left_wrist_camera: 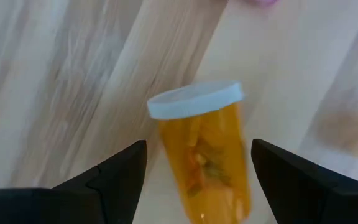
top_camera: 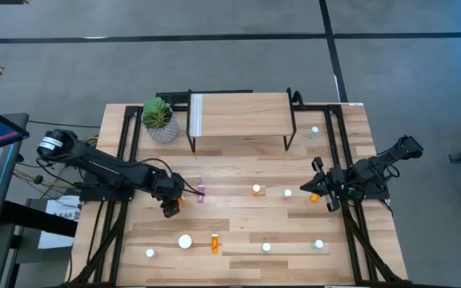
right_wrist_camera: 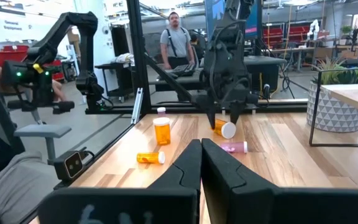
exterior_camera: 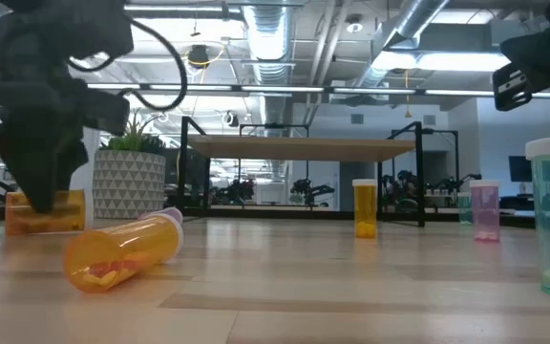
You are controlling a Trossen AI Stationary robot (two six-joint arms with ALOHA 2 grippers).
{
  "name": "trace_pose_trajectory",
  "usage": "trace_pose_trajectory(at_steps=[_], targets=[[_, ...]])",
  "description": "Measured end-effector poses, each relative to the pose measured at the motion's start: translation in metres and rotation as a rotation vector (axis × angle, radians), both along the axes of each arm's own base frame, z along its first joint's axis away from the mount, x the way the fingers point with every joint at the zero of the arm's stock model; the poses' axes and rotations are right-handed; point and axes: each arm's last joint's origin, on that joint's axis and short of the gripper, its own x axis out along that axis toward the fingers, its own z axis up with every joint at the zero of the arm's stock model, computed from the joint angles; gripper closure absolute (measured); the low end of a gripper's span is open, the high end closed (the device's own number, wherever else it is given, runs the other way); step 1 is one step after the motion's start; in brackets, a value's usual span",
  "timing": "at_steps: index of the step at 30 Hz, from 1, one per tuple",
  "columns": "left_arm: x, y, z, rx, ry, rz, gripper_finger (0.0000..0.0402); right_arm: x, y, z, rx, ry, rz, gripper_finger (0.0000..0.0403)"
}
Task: Pick and place medicine bottles onto shelf by color
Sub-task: Put the big orange pill bottle on the shelf
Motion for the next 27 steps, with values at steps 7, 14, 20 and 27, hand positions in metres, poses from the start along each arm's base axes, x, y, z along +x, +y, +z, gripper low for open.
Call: trace_pose_trajectory(at_steps=[7, 14, 20, 27], targets=[[0.002, 0.002, -0.005, 0.002, 0.02, 0.02, 0.0154, 0.0, 0.0, 0.0, 0.0, 0.0, 0.0, 0.037], [0.003, 0.005, -0.004, 0.0, 0.014, 0.006, 0.0234, 0.0, 0.0, 0.0, 0.0, 0.0, 0.0, 0.037], [0.009, 0.009, 0.009, 0.001, -0.044, -0.022, 0.0264, 0.0, 0.0, 0.0, 0.0, 0.0, 0.0, 0.037], [0.009, 0.016, 0.053, 0.108, -0.257, -0.01, 0.0245, 0.0, 0.0, 0.0, 0.0, 0.0, 0.0, 0.037]])
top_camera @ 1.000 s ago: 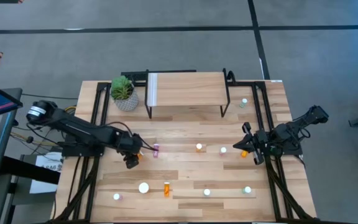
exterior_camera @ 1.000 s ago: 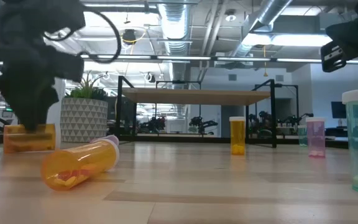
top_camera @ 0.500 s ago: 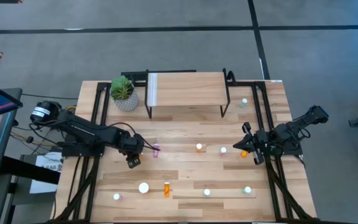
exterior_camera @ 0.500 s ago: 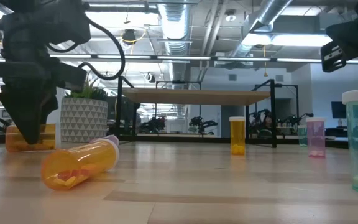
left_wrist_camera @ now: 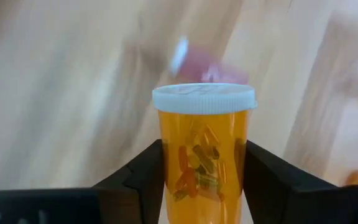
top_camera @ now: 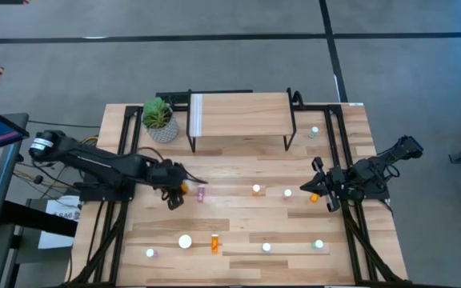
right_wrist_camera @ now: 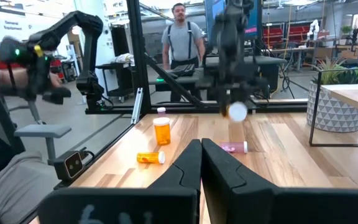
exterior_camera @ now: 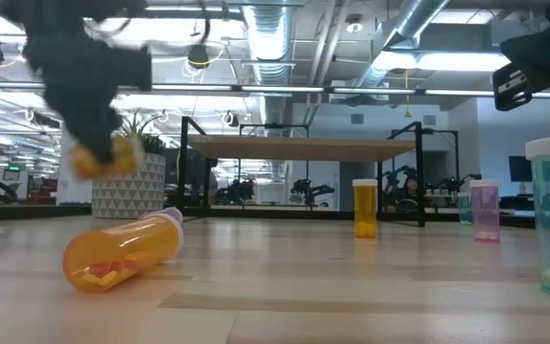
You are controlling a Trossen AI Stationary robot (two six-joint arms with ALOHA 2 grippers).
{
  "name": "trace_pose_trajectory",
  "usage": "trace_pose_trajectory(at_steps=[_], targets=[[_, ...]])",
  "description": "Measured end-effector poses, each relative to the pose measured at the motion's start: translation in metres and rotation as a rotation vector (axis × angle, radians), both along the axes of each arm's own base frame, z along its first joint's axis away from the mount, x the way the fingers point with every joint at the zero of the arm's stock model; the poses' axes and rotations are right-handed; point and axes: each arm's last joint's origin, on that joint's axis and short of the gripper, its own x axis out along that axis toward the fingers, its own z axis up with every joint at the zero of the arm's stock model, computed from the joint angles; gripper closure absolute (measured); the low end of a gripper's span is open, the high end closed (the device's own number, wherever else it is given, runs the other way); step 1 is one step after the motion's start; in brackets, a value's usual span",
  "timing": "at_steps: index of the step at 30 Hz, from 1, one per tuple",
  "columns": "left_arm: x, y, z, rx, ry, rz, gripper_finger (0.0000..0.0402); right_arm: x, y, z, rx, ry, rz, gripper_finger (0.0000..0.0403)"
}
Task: Pick and place medicine bottles onto shelf by color
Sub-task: Put the big orange pill bottle on the shelf
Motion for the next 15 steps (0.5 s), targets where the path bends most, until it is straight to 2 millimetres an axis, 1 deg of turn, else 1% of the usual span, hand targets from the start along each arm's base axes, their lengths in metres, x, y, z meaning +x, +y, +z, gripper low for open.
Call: trace_pose_trajectory(at_steps=[3, 7, 9, 12, 15], targets=[[-0.003, 0.009, 0.028, 0.135, -0.164, 0.075, 0.0243, 0.0, 0.0, 0.0, 0.0, 0.001, 0.0, 0.037], [-0.005, 0.025, 0.068, 0.398, -0.475, 0.274, 0.0243, 0.0, 0.0, 0.0, 0.0, 0.0, 0.0, 0.037], [-0.003, 0.035, 0.085, 0.503, -0.599, 0.343, 0.0243, 0.0, 0.0, 0.0, 0.0, 0.001, 0.0, 0.037], [0.003, 0.053, 0.104, 0.593, -0.739, 0.387, 0.0243, 0.0, 0.0, 0.0, 0.0, 0.0, 0.0, 0.037], [0.014, 0.075, 0.11, 0.632, -0.832, 0.417, 0.0243, 0.0, 0.0, 0.0, 0.0, 0.0, 0.0, 0.037]])
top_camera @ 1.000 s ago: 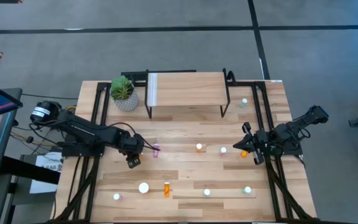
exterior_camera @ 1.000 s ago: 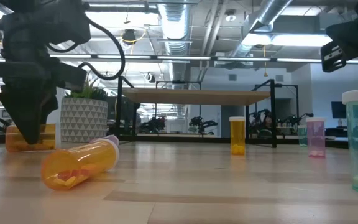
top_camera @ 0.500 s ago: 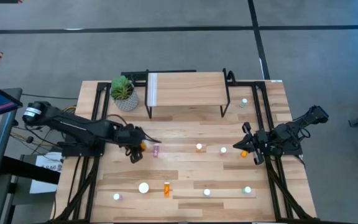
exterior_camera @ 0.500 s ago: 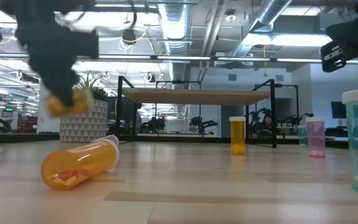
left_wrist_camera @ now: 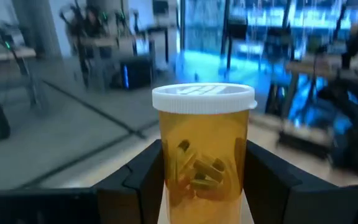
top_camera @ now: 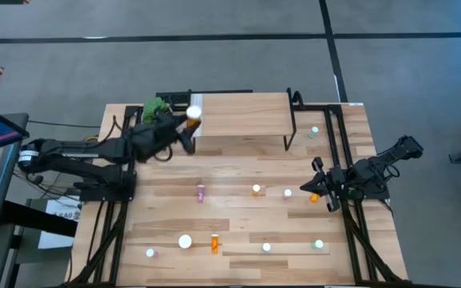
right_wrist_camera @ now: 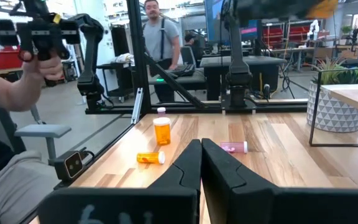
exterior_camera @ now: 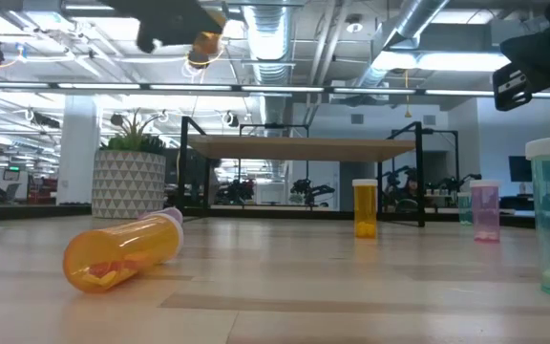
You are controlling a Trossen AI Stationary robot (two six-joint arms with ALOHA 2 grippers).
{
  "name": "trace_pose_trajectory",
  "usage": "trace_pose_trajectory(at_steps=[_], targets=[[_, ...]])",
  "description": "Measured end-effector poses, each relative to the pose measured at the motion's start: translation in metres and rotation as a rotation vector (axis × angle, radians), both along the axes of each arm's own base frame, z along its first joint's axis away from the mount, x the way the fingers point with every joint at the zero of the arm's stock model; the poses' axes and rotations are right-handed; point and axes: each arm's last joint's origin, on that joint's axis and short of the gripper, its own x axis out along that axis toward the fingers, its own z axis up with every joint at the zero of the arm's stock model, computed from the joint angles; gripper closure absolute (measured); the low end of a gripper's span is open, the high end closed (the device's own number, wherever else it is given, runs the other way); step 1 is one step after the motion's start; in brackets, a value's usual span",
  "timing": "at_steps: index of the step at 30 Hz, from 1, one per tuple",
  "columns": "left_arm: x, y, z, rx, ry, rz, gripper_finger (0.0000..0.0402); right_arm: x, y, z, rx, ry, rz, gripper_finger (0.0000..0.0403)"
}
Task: Pick and place medicine bottles onto shelf by color
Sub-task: Put the big orange pill bottle on the shelf
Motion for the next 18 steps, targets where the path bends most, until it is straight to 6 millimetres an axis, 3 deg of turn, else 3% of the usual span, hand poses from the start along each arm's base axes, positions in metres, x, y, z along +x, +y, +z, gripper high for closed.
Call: trace_pose_trajectory(at_steps=[4, 9, 15, 18], targets=[[0.018, 0.033, -0.009, 0.002, -0.065, 0.033, 0.0243, 0.0, 0.0, 0.0, 0.0, 0.0, 0.0, 0.037], [0.039, 0.071, -0.036, -0.05, -0.116, 0.099, 0.0242, 0.0, 0.0, 0.0, 0.0, 0.0, 0.0, 0.037], [0.056, 0.093, -0.061, -0.062, -0.183, 0.21, 0.0242, 0.0, 0.0, 0.0, 0.0, 0.0, 0.0, 0.037], [0.065, 0.099, -0.07, -0.053, -0.133, 0.288, 0.0242, 0.0, 0.0, 0.0, 0.0, 0.0, 0.0, 0.037]])
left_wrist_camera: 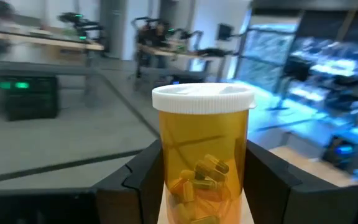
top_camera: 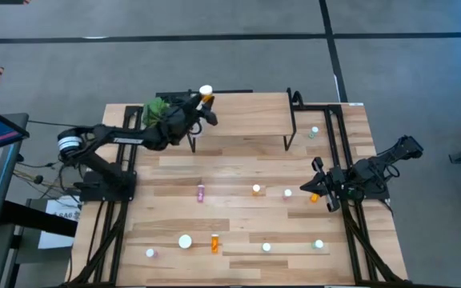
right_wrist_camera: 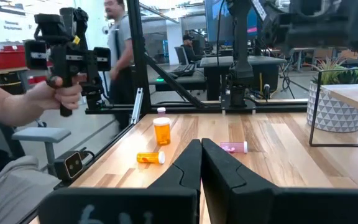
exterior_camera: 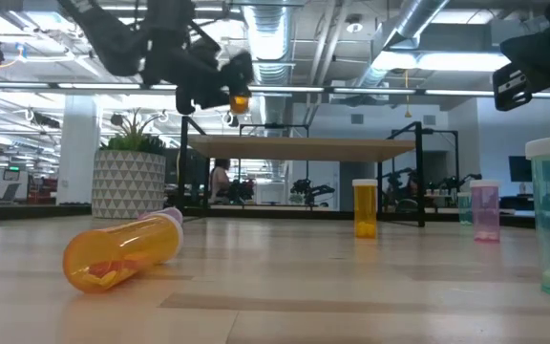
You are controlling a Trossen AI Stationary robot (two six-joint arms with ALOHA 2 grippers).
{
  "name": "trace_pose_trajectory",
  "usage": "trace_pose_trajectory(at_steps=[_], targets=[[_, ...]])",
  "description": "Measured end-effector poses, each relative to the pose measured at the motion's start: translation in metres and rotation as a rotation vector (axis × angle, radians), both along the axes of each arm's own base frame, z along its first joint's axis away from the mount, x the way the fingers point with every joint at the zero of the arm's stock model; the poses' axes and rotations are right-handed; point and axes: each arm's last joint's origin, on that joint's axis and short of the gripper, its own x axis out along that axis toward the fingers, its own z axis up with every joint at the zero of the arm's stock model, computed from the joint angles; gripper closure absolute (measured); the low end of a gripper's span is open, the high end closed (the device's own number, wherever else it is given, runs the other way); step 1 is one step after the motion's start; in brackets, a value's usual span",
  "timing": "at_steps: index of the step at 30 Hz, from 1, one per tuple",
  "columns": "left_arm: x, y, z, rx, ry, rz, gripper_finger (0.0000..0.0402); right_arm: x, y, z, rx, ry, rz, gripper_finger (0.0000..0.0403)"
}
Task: Pick and place medicine bottles onto shelf by color
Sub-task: Put the big orange pill bottle on the shelf
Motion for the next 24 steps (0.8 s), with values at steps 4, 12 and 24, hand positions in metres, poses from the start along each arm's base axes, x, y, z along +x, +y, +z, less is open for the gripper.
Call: trace_pose_trajectory(at_steps=[4, 12, 24], targets=[[0.015, 0.009, -0.001, 0.0, 0.069, 0.064, 0.0242, 0.0, 0.0, 0.0, 0.0, 0.0, 0.0, 0.037], [0.044, 0.023, 0.007, -0.086, 0.162, 0.144, 0.0242, 0.0, 0.0, 0.0, 0.0, 0.0, 0.0, 0.037], [0.047, 0.02, 0.002, -0.124, 0.137, 0.255, 0.0242, 0.0, 0.0, 0.0, 0.0, 0.0, 0.0, 0.037]])
